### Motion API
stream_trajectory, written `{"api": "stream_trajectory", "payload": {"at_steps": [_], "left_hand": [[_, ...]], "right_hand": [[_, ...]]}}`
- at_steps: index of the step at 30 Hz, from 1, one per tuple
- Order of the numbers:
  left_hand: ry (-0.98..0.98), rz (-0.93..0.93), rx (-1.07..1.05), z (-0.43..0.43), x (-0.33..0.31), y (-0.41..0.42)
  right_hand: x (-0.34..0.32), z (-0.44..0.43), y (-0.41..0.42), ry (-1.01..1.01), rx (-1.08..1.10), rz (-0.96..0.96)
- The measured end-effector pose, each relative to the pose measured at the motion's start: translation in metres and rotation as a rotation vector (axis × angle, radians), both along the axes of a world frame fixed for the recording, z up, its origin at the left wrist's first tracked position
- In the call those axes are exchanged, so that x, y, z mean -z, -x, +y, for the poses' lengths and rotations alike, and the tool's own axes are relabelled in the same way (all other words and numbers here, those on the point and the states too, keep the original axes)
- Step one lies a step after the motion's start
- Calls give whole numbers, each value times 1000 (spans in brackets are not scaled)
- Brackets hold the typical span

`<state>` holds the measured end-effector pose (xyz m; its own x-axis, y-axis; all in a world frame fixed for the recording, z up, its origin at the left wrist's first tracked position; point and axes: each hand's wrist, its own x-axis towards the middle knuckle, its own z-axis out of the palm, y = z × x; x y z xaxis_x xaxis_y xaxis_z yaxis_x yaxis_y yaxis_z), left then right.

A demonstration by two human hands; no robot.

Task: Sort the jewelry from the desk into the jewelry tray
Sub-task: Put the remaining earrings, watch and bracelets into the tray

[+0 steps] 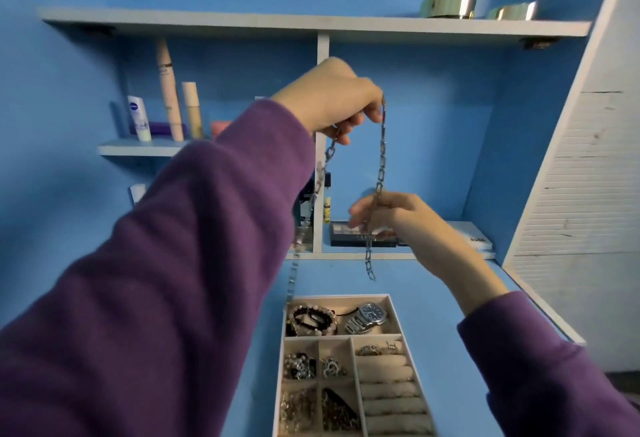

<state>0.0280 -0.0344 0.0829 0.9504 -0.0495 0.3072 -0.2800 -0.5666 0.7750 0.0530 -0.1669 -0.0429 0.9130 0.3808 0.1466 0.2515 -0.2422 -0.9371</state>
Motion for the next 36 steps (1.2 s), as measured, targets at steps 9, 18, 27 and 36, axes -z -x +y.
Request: {"api": "stream_trajectory", "payload": {"at_steps": [9, 18, 27, 36], "left_hand": [[72, 1, -61, 10, 1, -4], [107, 79, -146, 67, 40, 12], [-161, 277, -63, 64, 130, 12], [-263, 452, 142, 42, 198, 17]], "right_hand": [[31, 40, 12, -32, -295, 120], [15, 10, 6, 322, 78, -78], [0, 3, 9, -9, 111, 29], [23, 21, 18, 16, 42, 47]]}}
